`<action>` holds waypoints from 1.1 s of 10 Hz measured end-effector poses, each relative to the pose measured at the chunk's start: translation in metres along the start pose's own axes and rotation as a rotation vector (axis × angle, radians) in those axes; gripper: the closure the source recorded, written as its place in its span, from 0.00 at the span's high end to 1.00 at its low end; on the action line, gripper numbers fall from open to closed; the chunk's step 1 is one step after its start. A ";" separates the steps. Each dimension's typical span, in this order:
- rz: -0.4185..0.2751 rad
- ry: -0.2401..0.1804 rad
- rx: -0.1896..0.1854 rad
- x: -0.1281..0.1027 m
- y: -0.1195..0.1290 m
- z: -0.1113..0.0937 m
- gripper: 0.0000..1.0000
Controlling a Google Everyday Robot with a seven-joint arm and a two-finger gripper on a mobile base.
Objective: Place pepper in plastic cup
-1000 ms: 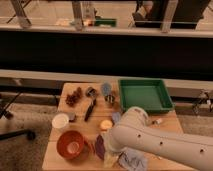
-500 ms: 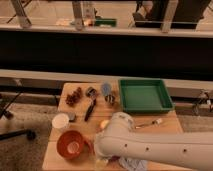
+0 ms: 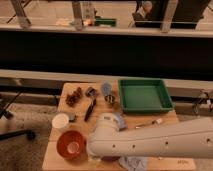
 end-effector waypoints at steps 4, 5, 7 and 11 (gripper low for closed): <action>-0.006 0.013 -0.009 -0.007 -0.007 0.014 0.80; -0.007 0.016 -0.013 -0.007 -0.009 0.017 0.80; -0.005 0.019 -0.017 -0.005 -0.012 0.023 0.80; -0.011 0.024 -0.033 -0.006 -0.014 0.033 0.58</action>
